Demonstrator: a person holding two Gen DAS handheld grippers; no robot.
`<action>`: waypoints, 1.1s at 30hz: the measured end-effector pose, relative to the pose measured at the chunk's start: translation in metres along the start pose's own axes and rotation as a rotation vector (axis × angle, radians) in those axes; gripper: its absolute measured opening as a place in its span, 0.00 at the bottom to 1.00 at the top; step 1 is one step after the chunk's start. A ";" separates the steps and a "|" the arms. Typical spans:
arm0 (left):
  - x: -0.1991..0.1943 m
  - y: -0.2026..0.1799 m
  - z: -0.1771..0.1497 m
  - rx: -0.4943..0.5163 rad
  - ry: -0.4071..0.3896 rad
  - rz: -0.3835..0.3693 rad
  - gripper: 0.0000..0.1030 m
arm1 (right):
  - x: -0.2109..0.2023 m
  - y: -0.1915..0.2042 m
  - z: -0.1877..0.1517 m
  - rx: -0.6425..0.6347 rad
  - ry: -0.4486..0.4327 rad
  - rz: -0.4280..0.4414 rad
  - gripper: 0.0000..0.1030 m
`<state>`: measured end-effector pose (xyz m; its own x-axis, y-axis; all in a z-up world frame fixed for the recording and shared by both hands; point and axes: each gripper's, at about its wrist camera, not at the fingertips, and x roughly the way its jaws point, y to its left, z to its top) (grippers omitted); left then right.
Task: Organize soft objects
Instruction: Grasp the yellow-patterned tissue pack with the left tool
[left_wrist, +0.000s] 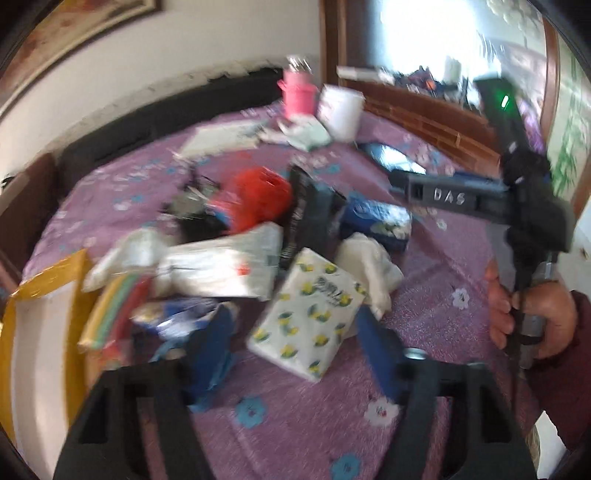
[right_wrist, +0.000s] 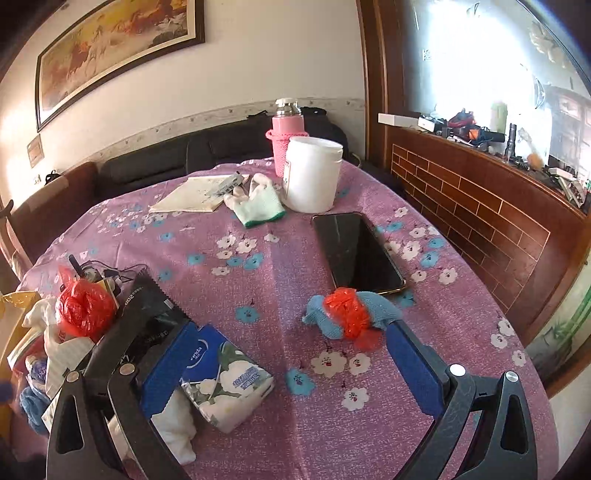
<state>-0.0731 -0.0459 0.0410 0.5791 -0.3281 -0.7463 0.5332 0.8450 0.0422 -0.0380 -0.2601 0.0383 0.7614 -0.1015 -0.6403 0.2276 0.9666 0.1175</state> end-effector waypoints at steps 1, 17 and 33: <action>0.011 -0.002 0.002 0.010 0.027 -0.011 0.56 | 0.001 0.000 0.000 0.001 0.011 0.008 0.99; 0.021 -0.017 -0.002 0.064 0.084 -0.002 0.54 | 0.010 -0.005 0.000 0.031 0.050 0.052 0.99; -0.044 0.019 -0.013 -0.114 -0.027 -0.040 0.00 | 0.012 -0.011 0.000 0.043 0.041 0.015 0.99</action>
<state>-0.0963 -0.0103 0.0658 0.5760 -0.3722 -0.7278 0.4836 0.8730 -0.0637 -0.0308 -0.2717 0.0293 0.7396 -0.0767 -0.6686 0.2429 0.9570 0.1588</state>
